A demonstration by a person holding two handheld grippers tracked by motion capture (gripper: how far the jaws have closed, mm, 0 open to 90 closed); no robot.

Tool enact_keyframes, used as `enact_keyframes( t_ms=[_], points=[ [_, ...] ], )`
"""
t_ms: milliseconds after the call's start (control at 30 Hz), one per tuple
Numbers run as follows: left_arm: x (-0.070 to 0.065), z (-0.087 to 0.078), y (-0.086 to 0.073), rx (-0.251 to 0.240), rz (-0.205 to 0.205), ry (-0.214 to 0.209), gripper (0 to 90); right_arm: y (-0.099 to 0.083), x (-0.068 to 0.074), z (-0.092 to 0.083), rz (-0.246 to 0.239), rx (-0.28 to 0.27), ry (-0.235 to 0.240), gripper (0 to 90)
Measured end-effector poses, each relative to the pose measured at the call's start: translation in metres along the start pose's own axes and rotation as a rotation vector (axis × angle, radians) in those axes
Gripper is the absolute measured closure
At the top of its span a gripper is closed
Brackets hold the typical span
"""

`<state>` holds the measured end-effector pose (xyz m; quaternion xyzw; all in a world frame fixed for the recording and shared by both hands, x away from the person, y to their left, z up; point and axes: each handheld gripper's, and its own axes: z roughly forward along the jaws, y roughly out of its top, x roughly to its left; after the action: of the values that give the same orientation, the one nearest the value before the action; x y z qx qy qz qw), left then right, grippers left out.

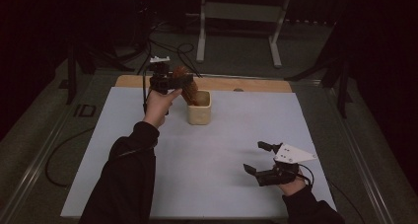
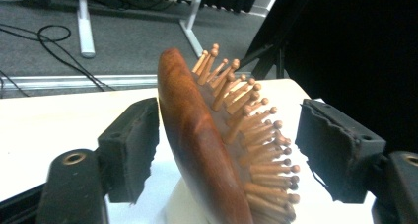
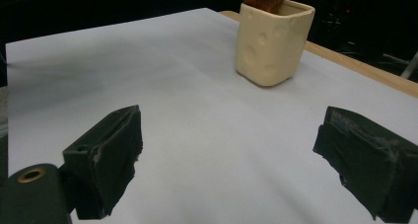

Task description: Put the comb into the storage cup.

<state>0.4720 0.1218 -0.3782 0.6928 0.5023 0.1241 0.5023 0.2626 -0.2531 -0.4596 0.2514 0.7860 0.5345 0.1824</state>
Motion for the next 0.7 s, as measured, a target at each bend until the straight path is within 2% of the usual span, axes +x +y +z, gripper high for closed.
enact_keyframes(
  t_ms=[33, 67, 133, 267, 700],
  points=[
    [0.0, -0.002, 0.0, -0.001, 0.006, 0.0, 14.7, 0.0, 0.0, 0.0, 0.001, -0.001, 0.0, 9.6],
    [0.0, -0.004, 0.0, -0.001, 0.015, 0.011, 15.7, 0.0, 0.0, 0.0, 0.002, 0.0, -0.001, 9.6],
    [0.0, -0.006, -0.001, 0.003, 0.028, 0.004, 13.6, 0.001, 0.001, 0.0, 0.005, -0.002, -0.001, 9.6],
    [0.003, -0.011, -0.003, 0.011, 0.037, -0.006, 0.7, 0.0, 0.001, 0.0, 0.003, -0.001, -0.001, 9.6],
    [0.007, -0.028, -0.01, 0.033, 0.101, -0.02, 0.0, 0.0, 0.001, 0.001, 0.006, 0.006, -0.002, 9.6]
  ],
)
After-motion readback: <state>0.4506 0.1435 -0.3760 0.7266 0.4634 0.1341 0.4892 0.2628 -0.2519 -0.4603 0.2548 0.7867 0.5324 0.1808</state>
